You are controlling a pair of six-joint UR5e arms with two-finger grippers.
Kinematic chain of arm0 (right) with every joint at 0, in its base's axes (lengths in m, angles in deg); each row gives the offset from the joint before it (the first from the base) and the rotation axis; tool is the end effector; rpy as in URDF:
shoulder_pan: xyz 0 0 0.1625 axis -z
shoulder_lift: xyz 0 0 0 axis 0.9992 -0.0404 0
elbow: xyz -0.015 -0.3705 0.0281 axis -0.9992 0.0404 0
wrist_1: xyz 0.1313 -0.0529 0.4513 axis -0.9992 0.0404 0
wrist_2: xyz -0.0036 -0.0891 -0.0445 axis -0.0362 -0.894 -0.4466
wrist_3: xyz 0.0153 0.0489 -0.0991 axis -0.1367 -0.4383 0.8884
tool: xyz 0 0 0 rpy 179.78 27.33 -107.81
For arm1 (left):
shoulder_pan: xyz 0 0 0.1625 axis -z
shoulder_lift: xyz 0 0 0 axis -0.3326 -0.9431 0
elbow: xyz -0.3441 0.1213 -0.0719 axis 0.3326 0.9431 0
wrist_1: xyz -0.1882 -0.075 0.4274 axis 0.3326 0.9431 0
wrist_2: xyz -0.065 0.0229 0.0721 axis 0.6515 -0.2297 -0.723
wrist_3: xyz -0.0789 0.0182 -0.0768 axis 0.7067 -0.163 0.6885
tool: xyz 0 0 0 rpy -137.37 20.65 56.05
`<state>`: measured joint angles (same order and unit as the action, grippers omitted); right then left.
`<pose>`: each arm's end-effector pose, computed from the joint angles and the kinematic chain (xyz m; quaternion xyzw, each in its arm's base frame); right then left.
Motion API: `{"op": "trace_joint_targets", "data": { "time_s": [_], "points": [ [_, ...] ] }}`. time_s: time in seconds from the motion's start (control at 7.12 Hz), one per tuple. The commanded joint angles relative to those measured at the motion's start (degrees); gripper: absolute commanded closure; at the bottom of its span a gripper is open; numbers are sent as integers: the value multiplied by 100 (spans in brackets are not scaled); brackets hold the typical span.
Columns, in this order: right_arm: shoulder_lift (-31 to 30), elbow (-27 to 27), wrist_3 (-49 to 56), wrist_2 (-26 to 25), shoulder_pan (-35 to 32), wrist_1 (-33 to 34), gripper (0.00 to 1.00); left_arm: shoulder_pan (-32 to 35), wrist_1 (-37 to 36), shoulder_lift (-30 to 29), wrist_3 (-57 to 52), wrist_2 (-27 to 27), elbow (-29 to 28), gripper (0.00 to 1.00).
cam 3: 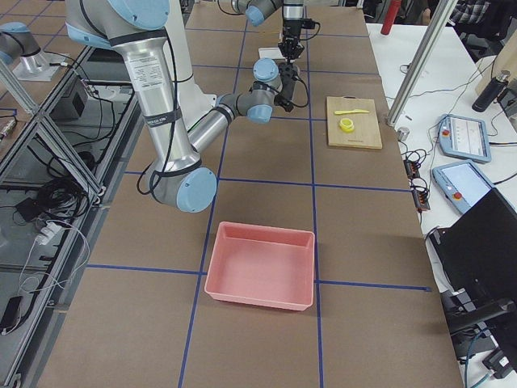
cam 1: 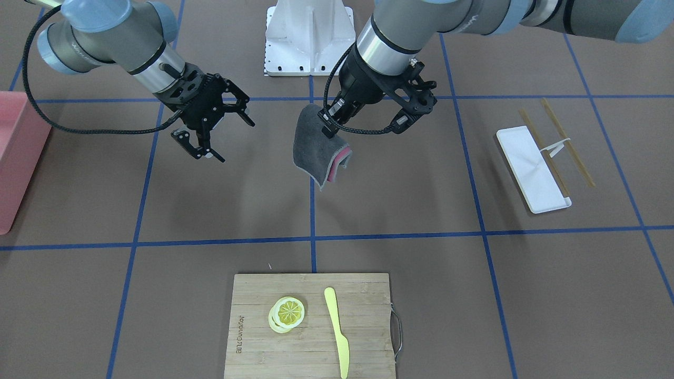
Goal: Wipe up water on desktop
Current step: 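Grasp the hanging towel with the right gripper below the left gripper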
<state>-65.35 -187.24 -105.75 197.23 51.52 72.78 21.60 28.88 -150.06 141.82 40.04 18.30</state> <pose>-0.4411 -0.4312 0.1612 0.3382 -0.5219 -0.2873 0.7285 0.4391 -0.4732 -0.0297 -0.1959 0.5292 -0.3216 0.7604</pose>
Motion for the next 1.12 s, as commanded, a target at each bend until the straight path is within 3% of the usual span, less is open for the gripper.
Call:
{"op": "trace_joint_targets", "data": {
  "time_s": [0.0, 0.42, 0.56, 0.7, 0.84, 0.98],
  "points": [
    [-10, -16, -241, -112, 197, -270, 0, -104, 428, -135, 270, -74, -48, 100],
    [-2, -60, -241, -262, 373, -279, 0, -104, 484, -179, 368, -74, -100, 100],
    [7, -78, -354, -314, 382, -279, 9, -121, 484, -188, 394, -74, -126, 100],
    [-2, -95, -851, -315, 382, -279, 71, -165, 527, -180, 403, -74, -135, 100],
    [-2, -113, -917, -323, 400, -279, 98, -165, 519, -153, 403, -74, -136, 100],
    [-2, -139, -1126, -323, 408, -279, 100, -174, 554, -118, 386, -83, -153, 100]
  ]
}}
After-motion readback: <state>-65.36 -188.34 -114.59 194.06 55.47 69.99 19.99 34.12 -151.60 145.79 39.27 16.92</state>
